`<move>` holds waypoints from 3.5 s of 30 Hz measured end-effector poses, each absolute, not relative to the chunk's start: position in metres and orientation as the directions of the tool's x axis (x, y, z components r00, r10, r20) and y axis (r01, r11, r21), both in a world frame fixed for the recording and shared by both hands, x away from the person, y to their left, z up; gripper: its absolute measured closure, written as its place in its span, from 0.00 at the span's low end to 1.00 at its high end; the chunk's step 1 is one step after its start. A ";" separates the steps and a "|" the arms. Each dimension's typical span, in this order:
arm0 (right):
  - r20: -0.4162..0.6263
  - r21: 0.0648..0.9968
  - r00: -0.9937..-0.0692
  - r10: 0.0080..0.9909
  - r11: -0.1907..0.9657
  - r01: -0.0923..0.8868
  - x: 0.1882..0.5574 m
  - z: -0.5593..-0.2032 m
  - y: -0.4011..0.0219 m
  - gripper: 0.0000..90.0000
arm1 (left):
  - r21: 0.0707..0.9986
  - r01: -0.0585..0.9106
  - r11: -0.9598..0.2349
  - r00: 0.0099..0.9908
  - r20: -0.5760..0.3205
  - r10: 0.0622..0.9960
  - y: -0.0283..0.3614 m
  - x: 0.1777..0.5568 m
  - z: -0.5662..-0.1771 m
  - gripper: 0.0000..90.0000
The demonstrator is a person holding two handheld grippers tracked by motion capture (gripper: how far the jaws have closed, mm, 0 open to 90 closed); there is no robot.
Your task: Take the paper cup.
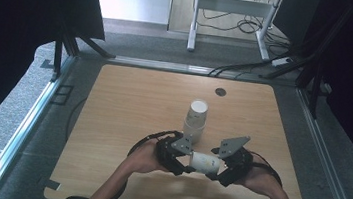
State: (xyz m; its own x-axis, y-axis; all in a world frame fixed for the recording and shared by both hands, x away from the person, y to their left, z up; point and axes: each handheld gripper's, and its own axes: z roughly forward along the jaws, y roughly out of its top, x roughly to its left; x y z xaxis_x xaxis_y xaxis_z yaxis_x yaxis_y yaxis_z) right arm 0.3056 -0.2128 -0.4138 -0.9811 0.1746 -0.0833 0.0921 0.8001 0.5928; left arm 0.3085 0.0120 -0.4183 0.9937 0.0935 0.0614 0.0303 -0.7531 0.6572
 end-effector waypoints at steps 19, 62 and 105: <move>-0.142 0.430 -0.986 0.086 0.903 0.017 0.305 -0.423 -0.185 0.40 | 0.552 -0.012 -0.833 0.994 0.098 0.051 -0.008 0.310 -0.411 0.47; 0.037 0.880 -0.986 0.165 0.462 0.110 0.302 -0.442 -0.224 0.41 | 0.876 0.185 -0.445 0.982 -0.153 0.107 0.024 0.318 -0.407 0.22; 0.042 0.862 -0.986 0.159 0.493 0.117 0.304 -0.443 -0.219 0.40 | 0.880 0.124 -0.458 0.992 -0.093 0.091 0.021 0.314 -0.408 0.44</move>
